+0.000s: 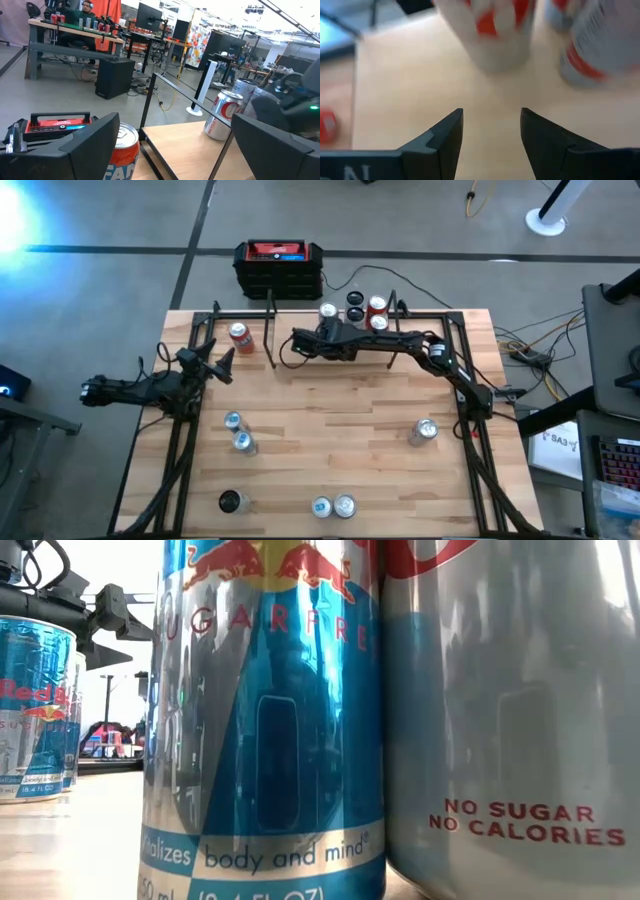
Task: Place canned beverage on shelf
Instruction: Put the top silver soda can on the shelf aligned with the other silver soda can
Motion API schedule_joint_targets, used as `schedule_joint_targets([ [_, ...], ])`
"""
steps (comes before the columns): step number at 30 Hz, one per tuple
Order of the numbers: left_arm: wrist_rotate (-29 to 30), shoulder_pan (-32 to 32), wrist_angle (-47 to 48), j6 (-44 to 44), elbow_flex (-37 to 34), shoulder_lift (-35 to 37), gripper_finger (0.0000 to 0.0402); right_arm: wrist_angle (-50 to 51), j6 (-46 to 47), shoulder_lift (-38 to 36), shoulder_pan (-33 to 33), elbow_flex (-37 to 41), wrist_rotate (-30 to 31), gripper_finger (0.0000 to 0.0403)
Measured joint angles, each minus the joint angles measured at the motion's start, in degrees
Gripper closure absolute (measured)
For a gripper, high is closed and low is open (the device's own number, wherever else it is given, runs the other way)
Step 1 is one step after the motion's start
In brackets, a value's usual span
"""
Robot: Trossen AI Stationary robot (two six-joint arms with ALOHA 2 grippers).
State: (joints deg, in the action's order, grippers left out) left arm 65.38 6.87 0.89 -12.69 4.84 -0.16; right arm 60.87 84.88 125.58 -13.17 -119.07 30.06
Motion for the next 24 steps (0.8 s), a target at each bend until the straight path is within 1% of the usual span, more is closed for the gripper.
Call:
schedule_joint_targets([
  [4,0.01,-0.02,0.02,0.00,0.00,0.00,0.0033,11.35,0.09,-0.22,1.67,-5.67,-7.21,0.0223],
  [10,0.00,-0.02,0.02,0.00,0.00,0.00,0.0033,26.83,1.15,-0.37,5.28,-13.28,-12.60,0.0223],
  [12,0.01,-0.02,0.00,0.00,0.00,0.00,0.0033,29.47,2.55,-0.46,6.63,-14.05,-14.76,0.0223],
  [15,0.01,-0.01,0.02,0.01,0.00,0.00,0.0033,28.85,3.33,-1.58,8.79,-12.18,-19.97,0.0223],
  [18,0.01,-0.02,0.02,0.01,0.01,-0.02,0.0033,29.07,7.15,-2.93,11.43,-8.90,-24.82,0.0223],
  [21,-0.01,0.00,0.02,0.02,0.00,-0.04,0.0033,29.26,11.95,-5.72,14.31,-3.12,-26.04,0.0223],
  [24,0.01,-0.01,0.01,0.01,0.00,-0.16,0.0033,28.98,18.94,-10.47,17.06,3.65,-26.25,0.0223],
])
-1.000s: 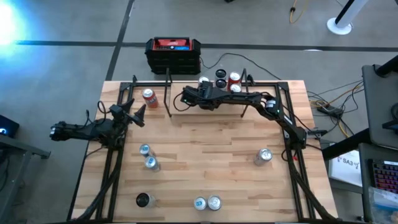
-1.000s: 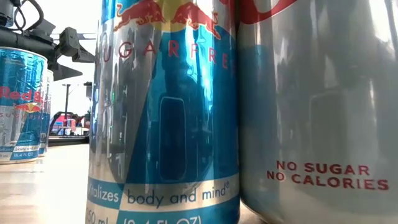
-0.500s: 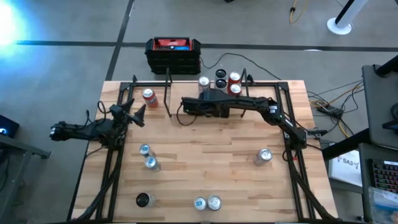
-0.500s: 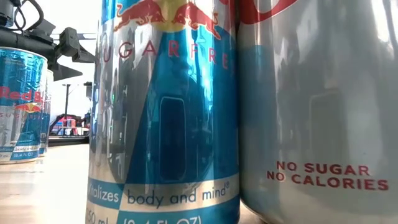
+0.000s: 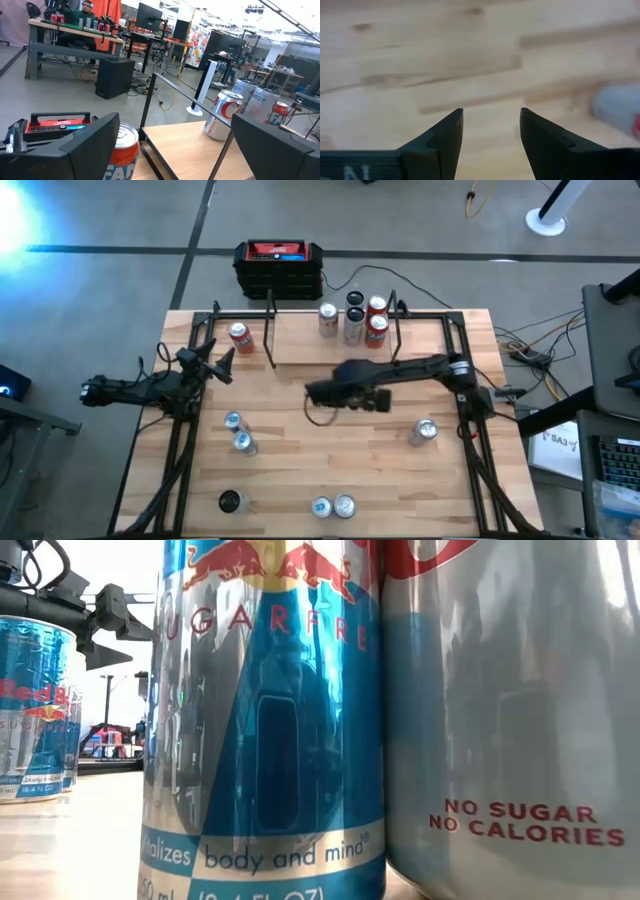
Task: Place canned beverage on shelf
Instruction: Put the top silver soda can on the shelf aligned with the other silver soda can
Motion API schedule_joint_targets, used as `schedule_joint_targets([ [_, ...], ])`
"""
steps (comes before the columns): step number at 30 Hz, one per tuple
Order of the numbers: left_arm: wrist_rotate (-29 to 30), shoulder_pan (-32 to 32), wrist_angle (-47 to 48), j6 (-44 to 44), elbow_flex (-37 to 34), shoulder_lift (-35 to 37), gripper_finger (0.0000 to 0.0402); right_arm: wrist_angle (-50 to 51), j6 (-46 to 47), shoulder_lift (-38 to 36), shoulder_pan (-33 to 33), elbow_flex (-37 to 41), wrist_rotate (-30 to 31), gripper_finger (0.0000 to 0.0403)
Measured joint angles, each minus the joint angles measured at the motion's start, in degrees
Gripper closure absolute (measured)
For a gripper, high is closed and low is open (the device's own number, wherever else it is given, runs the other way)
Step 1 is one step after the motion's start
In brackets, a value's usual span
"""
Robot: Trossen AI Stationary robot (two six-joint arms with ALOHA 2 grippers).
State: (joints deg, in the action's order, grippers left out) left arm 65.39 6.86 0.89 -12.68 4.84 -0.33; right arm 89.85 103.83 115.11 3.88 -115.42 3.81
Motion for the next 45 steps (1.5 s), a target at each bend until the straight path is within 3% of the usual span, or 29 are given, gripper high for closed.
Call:
schedule_joint_targets([
  [8,0.00,-0.01,0.01,-0.01,0.00,-0.01,0.0033,0.27,27.04,-14.85,6.64,14.31,-0.65,0.0223],
  [12,0.00,0.01,0.01,-0.01,0.00,-0.01,0.0033,0.24,40.20,-18.90,9.29,18.07,-6.97,0.0223],
  [18,0.00,-0.01,0.01,-0.01,0.00,-0.01,0.0033,-0.03,56.24,-20.95,13.41,20.92,-11.29,0.0223],
  [26,0.00,0.00,0.00,0.00,0.00,-0.01,0.0033,0.12,73.87,-23.11,17.63,23.64,-13.30,0.0223],
  [32,0.00,0.00,0.00,0.00,0.00,-0.01,0.0033,0.09,76.22,-25.60,17.99,25.57,-12.93,0.0220],
  [36,0.00,-0.01,0.00,0.01,0.00,-0.01,0.0033,0.23,76.21,-28.07,17.26,28.88,-12.85,0.0184],
  [45,0.00,0.01,0.01,-0.01,0.00,-0.01,0.0033,0.24,76.21,-32.34,17.09,34.73,-11.14,0.0029],
])
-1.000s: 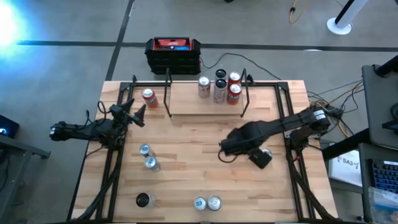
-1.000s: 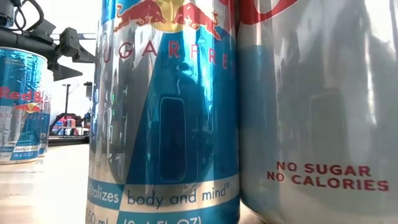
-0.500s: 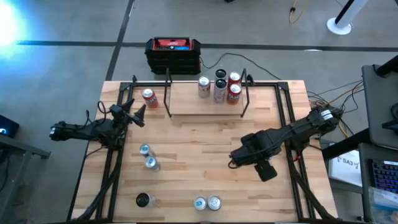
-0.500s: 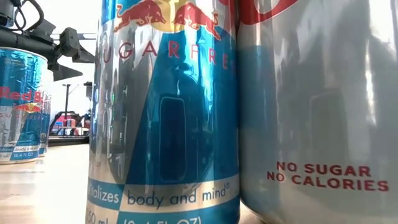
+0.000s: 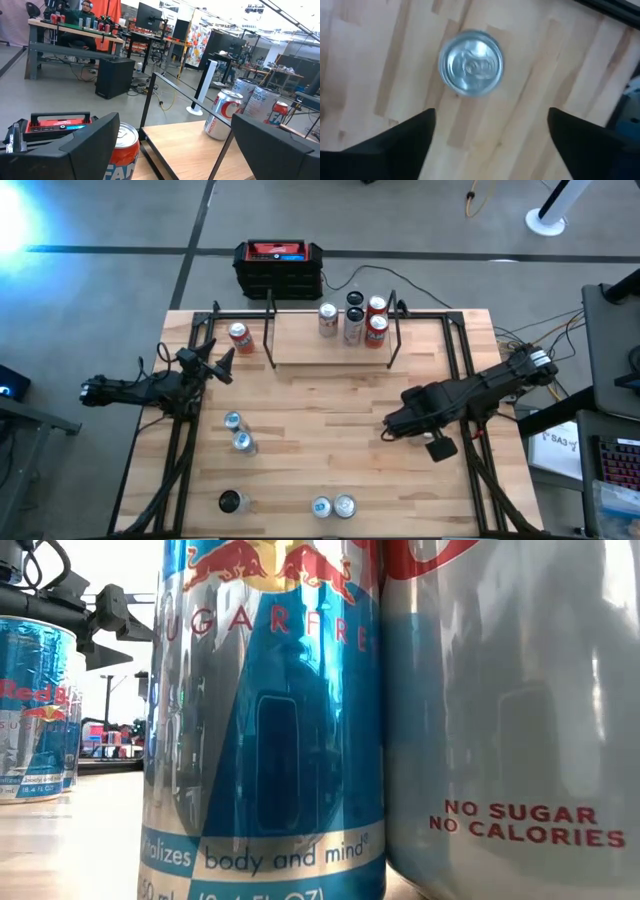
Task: Place canned beverage on shelf
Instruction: Put the top silver soda can on the shelf aligned with the other silver soda can
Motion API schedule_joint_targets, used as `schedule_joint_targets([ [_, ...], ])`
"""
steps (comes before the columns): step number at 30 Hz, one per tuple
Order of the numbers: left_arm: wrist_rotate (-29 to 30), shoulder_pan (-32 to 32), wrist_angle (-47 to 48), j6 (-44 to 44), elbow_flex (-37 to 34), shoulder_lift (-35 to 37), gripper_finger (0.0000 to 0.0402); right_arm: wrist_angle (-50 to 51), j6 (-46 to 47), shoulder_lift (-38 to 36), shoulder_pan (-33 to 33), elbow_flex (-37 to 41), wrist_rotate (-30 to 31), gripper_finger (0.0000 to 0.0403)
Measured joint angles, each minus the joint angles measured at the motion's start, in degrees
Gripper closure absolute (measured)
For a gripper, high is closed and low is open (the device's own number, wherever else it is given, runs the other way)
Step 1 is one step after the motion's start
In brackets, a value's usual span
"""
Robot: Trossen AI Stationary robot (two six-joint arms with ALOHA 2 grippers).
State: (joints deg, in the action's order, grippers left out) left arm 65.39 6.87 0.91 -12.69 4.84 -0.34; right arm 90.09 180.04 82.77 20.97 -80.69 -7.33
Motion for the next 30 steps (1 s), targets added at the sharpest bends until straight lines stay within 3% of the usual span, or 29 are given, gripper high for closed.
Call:
schedule_joint_targets([
  [3,0.00,-0.02,0.00,0.00,0.00,0.00,0.0033,-0.14,-0.01,0.06,0.00,1.96,1.48,0.0007],
  [8,0.00,-0.02,-0.02,0.00,0.00,0.00,0.0033,-0.50,-0.02,0.18,-0.28,5.41,4.38,0.0003],
  [30,0.00,-0.02,-0.02,0.00,0.00,0.00,0.0033,-8.56,-0.03,0.16,-1.75,14.52,2.43,0.0003],
])
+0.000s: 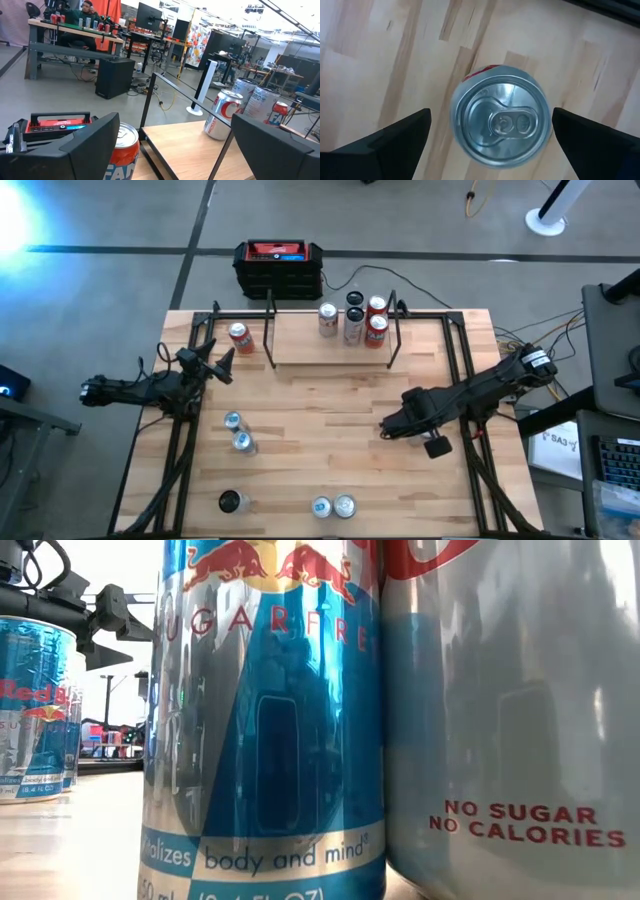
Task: Place canned beverage on shelf
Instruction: Put the top silver soda can on the shelf aligned with the other silver soda can
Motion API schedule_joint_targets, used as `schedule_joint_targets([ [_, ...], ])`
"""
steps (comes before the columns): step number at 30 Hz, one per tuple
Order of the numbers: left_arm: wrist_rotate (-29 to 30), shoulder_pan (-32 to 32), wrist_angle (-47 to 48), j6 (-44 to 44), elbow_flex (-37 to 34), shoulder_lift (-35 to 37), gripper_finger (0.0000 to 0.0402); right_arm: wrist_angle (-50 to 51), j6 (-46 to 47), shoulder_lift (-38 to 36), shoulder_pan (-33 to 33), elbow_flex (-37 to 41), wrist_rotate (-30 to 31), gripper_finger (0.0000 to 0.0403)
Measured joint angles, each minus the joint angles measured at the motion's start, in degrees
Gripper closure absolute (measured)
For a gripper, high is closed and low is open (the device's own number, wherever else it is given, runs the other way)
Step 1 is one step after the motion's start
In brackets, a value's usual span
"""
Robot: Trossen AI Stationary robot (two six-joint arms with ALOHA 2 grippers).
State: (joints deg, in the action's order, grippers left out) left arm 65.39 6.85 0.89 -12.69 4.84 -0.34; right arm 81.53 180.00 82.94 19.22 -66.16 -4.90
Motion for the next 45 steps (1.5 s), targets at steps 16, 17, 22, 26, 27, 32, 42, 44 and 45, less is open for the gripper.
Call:
schedule_joint_targets([
  [16,0.00,0.00,0.02,0.02,0.00,0.00,0.0033,-2.85,-0.82,0.02,0.02,2.81,0.01,0.0122],
  [17,0.00,0.02,0.02,0.00,0.02,0.00,0.0033,-2.85,-1.51,0.02,0.01,2.73,0.07,0.0122],
  [22,0.00,0.00,0.02,0.00,0.00,0.00,0.0033,-3.54,-9.22,0.07,-0.09,1.96,2.54,0.0122],
  [26,0.00,0.01,0.01,0.01,0.00,0.00,0.0033,-4.57,-16.33,0.07,-0.15,1.60,7.13,0.0122],
  [27,0.00,0.01,0.00,0.01,0.00,0.00,0.0033,-4.86,-18.67,0.07,-0.16,1.29,8.47,0.0122],
  [32,0.00,0.00,0.02,0.02,0.00,0.00,0.0033,-6.31,-33.09,0.11,-2.14,-0.80,11.86,0.0122],
  [42,0.00,0.02,0.02,0.00,0.00,0.00,0.0033,-12.03,-64.38,3.32,-11.98,-5.93,12.24,0.0122],
  [44,0.00,0.02,0.02,0.00,0.00,0.00,0.0033,-11.89,-70.13,5.80,-13.46,-8.32,12.15,0.0122],
  [45,-0.01,0.02,0.04,0.02,0.00,0.00,0.0033,-11.84,-73.17,7.07,-14.08,-9.57,12.15,0.0122],
])
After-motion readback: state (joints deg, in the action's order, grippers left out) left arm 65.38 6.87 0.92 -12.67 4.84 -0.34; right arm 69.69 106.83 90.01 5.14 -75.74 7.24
